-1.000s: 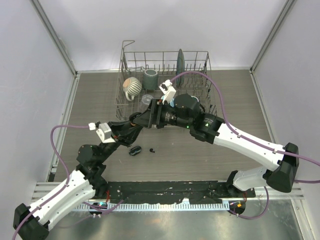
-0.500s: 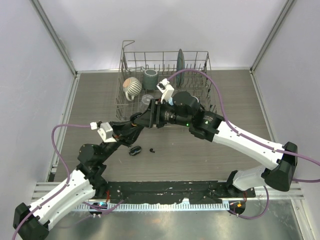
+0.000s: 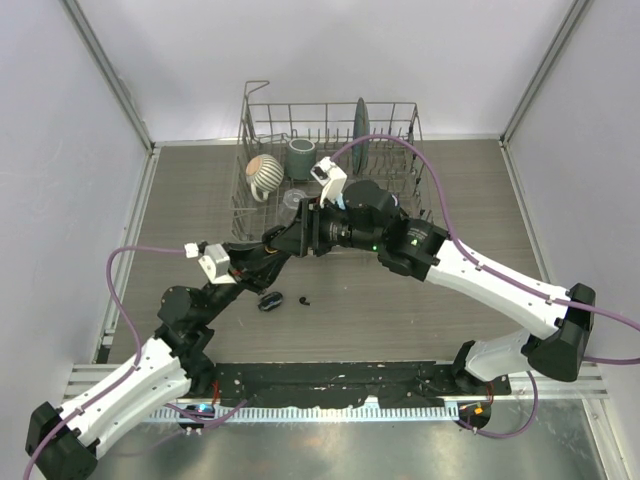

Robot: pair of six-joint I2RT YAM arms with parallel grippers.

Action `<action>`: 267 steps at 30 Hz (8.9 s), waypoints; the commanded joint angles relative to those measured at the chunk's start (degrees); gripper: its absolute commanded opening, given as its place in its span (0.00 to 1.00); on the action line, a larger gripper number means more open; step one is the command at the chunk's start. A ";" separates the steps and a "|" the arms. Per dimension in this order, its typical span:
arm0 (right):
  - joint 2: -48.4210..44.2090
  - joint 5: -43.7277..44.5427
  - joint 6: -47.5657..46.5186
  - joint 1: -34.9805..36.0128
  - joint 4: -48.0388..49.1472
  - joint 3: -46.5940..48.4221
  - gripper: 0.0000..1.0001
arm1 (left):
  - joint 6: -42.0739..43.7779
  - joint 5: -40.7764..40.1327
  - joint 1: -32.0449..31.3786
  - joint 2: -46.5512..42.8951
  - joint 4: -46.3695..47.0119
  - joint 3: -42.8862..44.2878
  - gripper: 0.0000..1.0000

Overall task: Insert the wireless bluetooth earbuds into the charging case
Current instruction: Place the earbud in the charging case, then pick up the earbud from the center of the board, then place the earbud in the charging case.

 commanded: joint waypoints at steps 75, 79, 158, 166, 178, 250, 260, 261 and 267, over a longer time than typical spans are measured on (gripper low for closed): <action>24.00 24.30 -26.84 10.77 12.33 -16.85 0.63 | 6.20 -11.07 0.15 -28.40 -28.05 1.75 0.00; 25.14 24.57 -27.63 10.77 12.24 -15.63 0.63 | 6.20 -11.07 0.15 -28.05 -27.62 1.49 0.00; 16.09 29.14 -2.94 5.06 -1.38 -24.06 0.38 | 4.27 -11.07 0.15 -25.68 -24.54 -0.01 0.00; 17.23 29.05 -4.51 4.88 -1.56 -24.15 0.37 | 4.18 -10.98 0.15 -25.24 -24.45 0.25 0.00; 17.67 28.44 -6.98 4.18 -2.70 -23.97 0.29 | 4.09 -10.89 0.15 -25.15 -24.63 0.34 0.00; -0.61 33.27 -26.05 19.38 64.27 -21.16 0.01 | -1.09 -2.63 0.15 -10.91 -5.47 -0.54 0.00; 0.71 33.62 -26.40 19.47 62.07 -21.33 0.01 | -1.27 -2.19 0.15 -10.47 -5.03 0.25 0.00; 0.80 33.71 -26.40 19.38 61.81 -21.25 0.01 | -1.18 -2.10 0.15 -10.38 -4.85 0.25 0.00; 1.06 34.15 -26.67 19.47 60.75 -21.07 0.01 | -1.35 -1.93 0.15 -10.30 -4.59 0.52 0.00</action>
